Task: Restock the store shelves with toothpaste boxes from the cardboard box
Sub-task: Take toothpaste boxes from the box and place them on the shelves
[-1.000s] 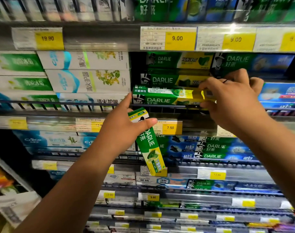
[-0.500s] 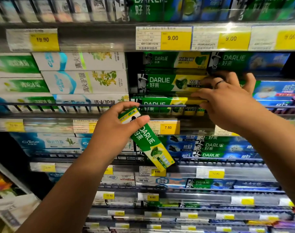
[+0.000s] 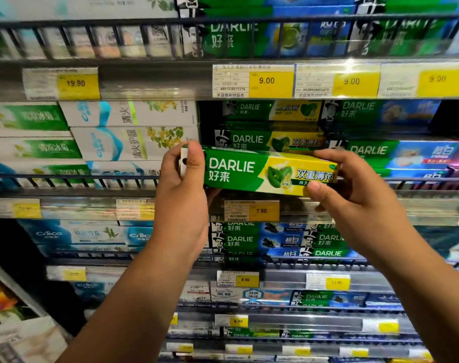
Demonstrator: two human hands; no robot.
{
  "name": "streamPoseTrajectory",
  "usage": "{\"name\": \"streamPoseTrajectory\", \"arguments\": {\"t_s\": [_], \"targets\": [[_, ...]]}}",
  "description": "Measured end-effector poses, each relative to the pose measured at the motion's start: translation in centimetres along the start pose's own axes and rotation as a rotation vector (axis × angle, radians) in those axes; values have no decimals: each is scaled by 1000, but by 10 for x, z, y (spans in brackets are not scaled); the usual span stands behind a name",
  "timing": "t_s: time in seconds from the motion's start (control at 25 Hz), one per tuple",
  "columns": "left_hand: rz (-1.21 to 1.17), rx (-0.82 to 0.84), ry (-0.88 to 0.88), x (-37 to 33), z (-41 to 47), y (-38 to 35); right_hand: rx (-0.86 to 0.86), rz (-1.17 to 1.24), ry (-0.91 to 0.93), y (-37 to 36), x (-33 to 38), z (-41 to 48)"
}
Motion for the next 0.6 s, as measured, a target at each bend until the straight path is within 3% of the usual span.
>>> {"name": "streamPoseTrajectory", "arguments": {"t_s": [0.12, 0.28, 0.48, 0.6], "targets": [[441, -34, -131, -5, 2, 5, -56, -37, 80, 9, 4, 15], [679, -101, -230, -10, 14, 7, -103, -310, 201, 9, 14, 30], [584, -107, -295, -1, 20, 3, -192, -538, 288, 12, 14, 41], [656, -122, -358, 0, 18, -1, -226, -625, 317, 9, 8, 43]]}}
Point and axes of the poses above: each hand's wrist, its own z-axis towards the middle knuckle, its own y-axis out of the back of the hand, x = y × z, the point moved 3 cm from there along z, towards the middle knuckle, and after that the axes turned 14 degrees about z, right-handed, at the moved point
